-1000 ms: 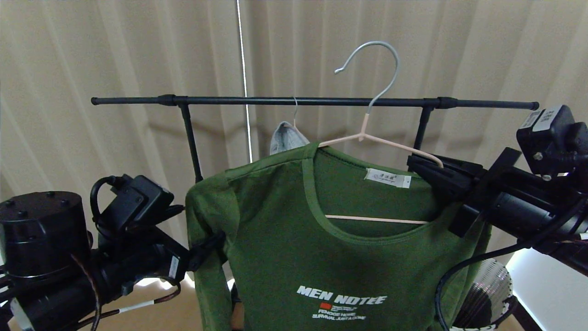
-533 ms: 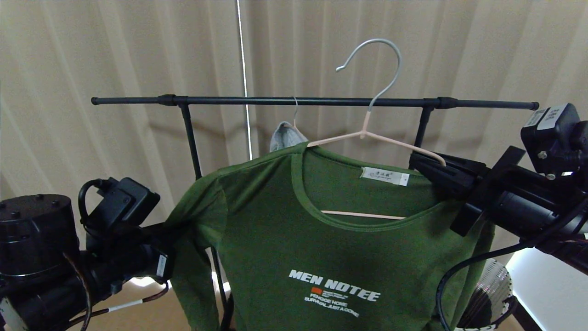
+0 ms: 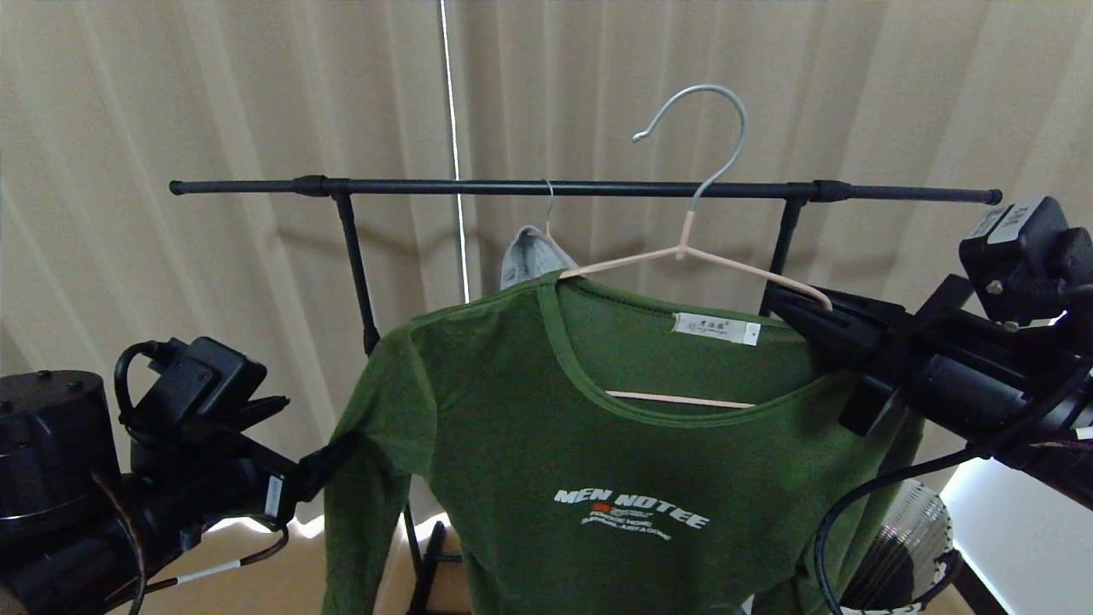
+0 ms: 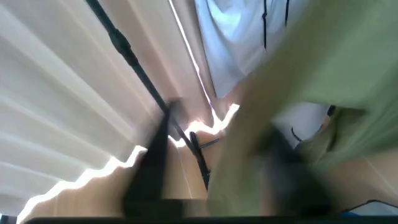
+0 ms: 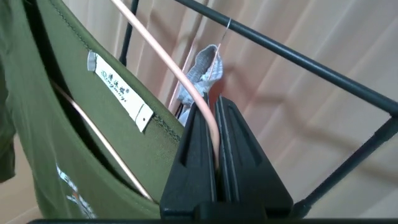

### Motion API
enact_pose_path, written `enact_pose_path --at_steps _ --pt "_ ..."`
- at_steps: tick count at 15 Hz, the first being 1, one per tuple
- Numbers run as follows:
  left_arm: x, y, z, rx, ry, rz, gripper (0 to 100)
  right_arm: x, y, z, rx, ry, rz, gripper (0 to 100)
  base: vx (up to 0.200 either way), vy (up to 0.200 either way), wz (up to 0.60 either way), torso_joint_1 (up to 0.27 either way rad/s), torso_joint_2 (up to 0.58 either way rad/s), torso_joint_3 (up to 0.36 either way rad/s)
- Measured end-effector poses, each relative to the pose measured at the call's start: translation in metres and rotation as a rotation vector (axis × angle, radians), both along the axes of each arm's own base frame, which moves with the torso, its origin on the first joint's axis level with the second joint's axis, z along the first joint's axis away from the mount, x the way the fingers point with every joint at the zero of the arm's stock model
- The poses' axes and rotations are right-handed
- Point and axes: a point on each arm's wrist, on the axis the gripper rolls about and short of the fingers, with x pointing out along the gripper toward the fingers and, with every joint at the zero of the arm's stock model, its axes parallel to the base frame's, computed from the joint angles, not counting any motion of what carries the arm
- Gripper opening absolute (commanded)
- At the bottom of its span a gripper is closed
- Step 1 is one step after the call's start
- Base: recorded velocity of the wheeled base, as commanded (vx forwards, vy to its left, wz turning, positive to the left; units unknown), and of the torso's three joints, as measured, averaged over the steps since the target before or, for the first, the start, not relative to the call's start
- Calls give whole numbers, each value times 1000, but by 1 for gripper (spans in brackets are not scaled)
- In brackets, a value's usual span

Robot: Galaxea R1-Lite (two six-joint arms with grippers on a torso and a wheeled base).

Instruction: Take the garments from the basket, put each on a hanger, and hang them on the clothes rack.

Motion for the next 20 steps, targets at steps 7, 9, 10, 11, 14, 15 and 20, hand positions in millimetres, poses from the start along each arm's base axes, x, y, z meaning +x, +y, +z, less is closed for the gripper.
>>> enact_pose_path --at_steps 7,9,10,11,14,15,20 --pt "-41 5 3 -183 -63 -206 100 3 -38 -29 -44 96 -239 0 0 0 0 0 0 0" --pt "-51 7 4 -203 -78 -209 100 -1 -45 -36 -52 114 -301 0 0 0 0 0 0 0" --pt "-56 9 6 -210 -98 -210 100 -5 -53 -43 -64 139 -354 0 0 0 0 0 0 0" --pt "-62 11 9 -218 -121 -210 100 -10 -62 -49 -77 154 -398 0 0 0 0 0 0 0" --pt "-81 17 6 -278 -134 -191 100 -25 -86 -58 -121 161 -512 0 0 0 0 0 0 0" --pt "-84 18 6 -285 -140 -189 100 -27 -89 -58 -121 161 -526 0 0 0 0 0 0 0" --pt "-82 32 10 -273 -188 -48 100 -22 -102 -59 -119 174 -600 0 0 0 0 0 0 0"
